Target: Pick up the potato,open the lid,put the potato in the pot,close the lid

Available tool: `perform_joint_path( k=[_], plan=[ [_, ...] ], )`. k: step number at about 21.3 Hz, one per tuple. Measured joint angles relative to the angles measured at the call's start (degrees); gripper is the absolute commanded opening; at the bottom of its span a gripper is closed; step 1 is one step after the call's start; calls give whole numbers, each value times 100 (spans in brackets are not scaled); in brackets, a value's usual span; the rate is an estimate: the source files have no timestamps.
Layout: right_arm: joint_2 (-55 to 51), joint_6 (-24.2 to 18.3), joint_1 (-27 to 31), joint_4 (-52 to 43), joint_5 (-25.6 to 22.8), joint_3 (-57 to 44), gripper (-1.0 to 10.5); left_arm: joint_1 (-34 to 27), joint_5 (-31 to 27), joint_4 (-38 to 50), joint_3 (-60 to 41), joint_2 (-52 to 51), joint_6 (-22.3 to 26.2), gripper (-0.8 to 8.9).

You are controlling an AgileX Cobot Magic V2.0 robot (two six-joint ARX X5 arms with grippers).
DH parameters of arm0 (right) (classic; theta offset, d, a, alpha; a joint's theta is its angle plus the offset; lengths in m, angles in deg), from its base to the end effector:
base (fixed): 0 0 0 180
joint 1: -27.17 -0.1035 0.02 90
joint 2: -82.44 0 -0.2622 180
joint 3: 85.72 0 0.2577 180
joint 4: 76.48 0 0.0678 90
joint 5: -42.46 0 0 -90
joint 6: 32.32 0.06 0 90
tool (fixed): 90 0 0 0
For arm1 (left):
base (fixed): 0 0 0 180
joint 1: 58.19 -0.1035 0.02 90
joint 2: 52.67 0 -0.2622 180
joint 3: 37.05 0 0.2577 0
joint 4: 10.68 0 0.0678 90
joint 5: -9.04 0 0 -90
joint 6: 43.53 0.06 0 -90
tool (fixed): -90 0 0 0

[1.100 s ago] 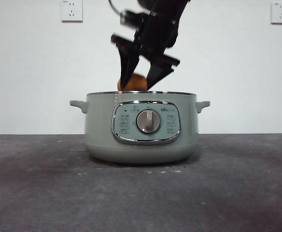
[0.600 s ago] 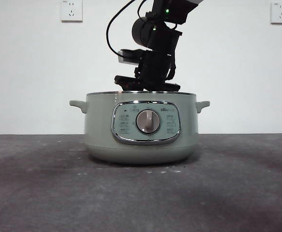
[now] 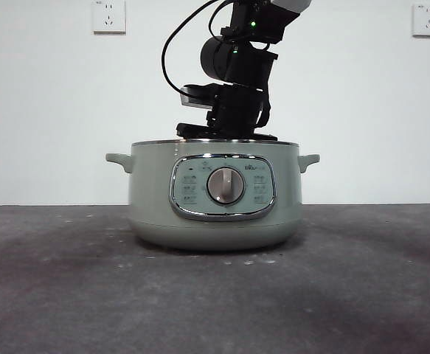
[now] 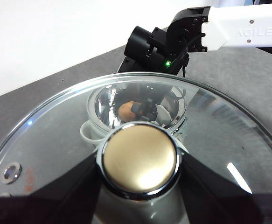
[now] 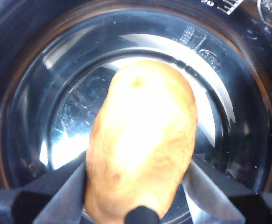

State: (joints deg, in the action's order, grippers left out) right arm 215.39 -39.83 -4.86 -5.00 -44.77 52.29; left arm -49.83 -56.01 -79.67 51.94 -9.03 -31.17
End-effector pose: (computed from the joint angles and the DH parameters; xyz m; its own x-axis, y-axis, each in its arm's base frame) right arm 0.4278 0.2711 0.2011 0.3131 0.2529 -0.9154 -0.6430 0.7658 -0.0084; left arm 0.1183 -0.0430 0.4188 0.7604 -0.5381 -0.3636 0.5872 0.8089 0.0309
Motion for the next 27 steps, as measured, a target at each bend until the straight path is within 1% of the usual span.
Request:
perform_joint_path(
  k=[1, 3, 5, 7, 9, 11, 12, 13, 16, 19, 21, 25, 27],
  plan=[
    [0, 9, -4, -35, 0, 0, 454, 0, 0, 0, 0, 0, 0, -6],
    [7, 26, -9, -7, 0, 55, 454, 0, 0, 0, 0, 0, 0, -6],
    [11, 68, -11, 236, 0, 343, 454, 0, 0, 0, 0, 0, 0, -6],
    [11, 85, -11, 619, 13, 870, 454, 0, 0, 0, 0, 0, 0, -6],
    [13, 87, -11, 1296, 59, 1502, 447, 0, 0, 0, 0, 2, 0, -6],
    [13, 131, -11, 1967, 378, 2186, 446, 0, 0, 0, 0, 26, 0, -6],
    [-22, 212, -11, 1965, 675, 2415, 445, 0, 0, 11, 0, 63, 2, -6],
    [-111, 260, -15, 1967, 754, 2426, 445, 0, 2, 15, 0, 114, 0, -6],
    [-608, 310, -13, 1967, 514, 2424, 444, 0, -9, 68, 0, 258, 2, -6],
    [-1574, 319, -13, 1965, 494, 2374, 441, 0, -9, 295, 0, 402, 2, -6],
    [-2343, 319, -13, 1965, 450, 2131, 441, 0, -7, 435, 0, 570, 2, -6],
    [-3930, 308, -13, 1965, 450, 973, 441, 181, -20, 916, 0, 1113, 0, -6],
    [-4804, 304, -13, 1965, 450, 68, 441, 407, -15, 1298, 0, 1453, 0, -6]
  ],
)
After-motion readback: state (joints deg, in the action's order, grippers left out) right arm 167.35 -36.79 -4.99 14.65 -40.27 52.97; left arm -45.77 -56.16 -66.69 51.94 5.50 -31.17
